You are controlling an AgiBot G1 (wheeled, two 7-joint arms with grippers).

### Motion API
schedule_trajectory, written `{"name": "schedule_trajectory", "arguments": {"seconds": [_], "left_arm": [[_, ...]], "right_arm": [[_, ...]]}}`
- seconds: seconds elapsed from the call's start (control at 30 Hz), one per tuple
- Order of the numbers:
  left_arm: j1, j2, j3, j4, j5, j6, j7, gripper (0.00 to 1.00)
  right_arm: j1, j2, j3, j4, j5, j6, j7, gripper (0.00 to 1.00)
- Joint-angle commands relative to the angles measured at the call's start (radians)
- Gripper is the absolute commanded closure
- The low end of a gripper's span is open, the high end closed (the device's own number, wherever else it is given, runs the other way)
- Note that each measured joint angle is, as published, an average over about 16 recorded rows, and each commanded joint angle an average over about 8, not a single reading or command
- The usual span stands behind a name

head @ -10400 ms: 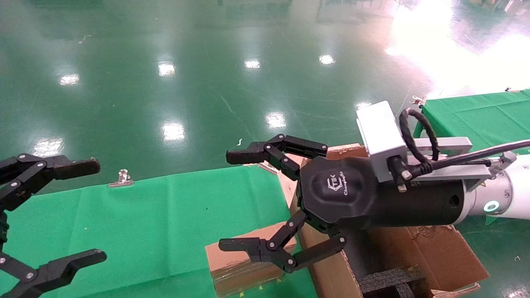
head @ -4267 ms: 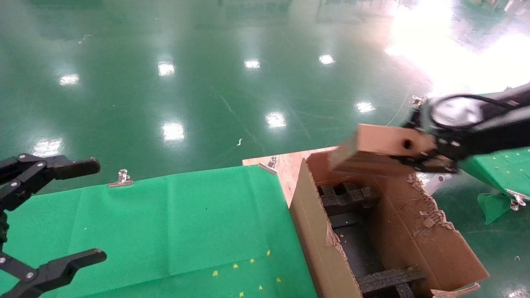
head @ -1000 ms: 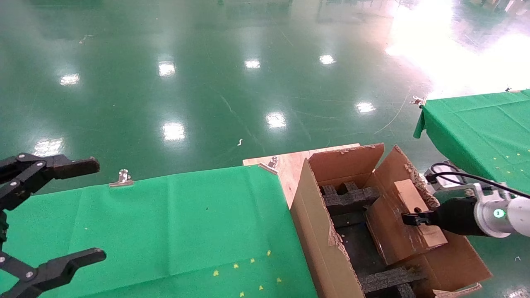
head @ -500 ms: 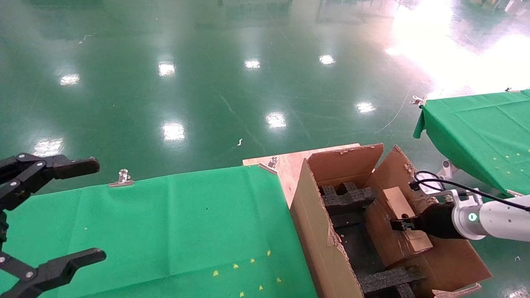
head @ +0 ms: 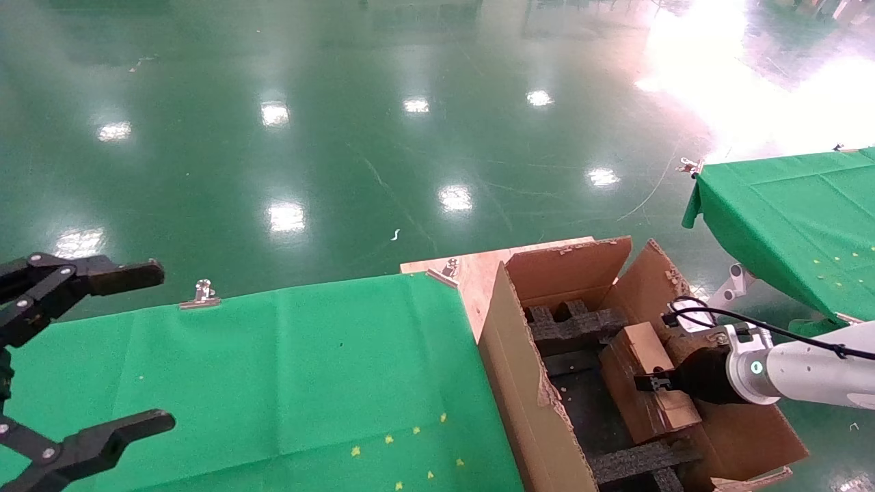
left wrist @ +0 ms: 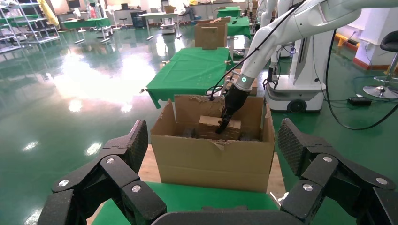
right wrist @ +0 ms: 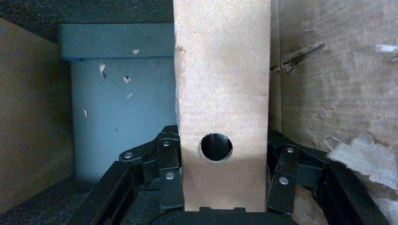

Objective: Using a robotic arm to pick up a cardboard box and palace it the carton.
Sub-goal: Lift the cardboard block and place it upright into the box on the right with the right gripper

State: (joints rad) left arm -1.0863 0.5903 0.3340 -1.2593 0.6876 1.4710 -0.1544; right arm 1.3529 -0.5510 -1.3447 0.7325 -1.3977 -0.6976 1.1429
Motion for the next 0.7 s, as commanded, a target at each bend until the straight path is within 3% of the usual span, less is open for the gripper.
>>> {"name": "schedule_trajectory", "arguments": {"seconds": [0.03, 0.07, 0.7], "left_arm": [[0.0, 0.0, 0.0, 0.0, 0.0, 0.0, 0.0, 0.0], [0.0, 0.0, 0.0, 0.0, 0.0, 0.0, 0.0, 0.0], [0.0, 0.0, 0.0, 0.0, 0.0, 0.0, 0.0, 0.0]], "right_arm": [[-0.004, -0.009, 0.002, -0.015, 0.008, -0.003, -0.007, 0.07], [-0.004, -0.011, 0.002, -0.018, 0.01, -0.004, -0.009, 0.0], [0.011, 0.0, 0.005, -0.007, 0.003, -0.014, -0.017, 0.0]]}}
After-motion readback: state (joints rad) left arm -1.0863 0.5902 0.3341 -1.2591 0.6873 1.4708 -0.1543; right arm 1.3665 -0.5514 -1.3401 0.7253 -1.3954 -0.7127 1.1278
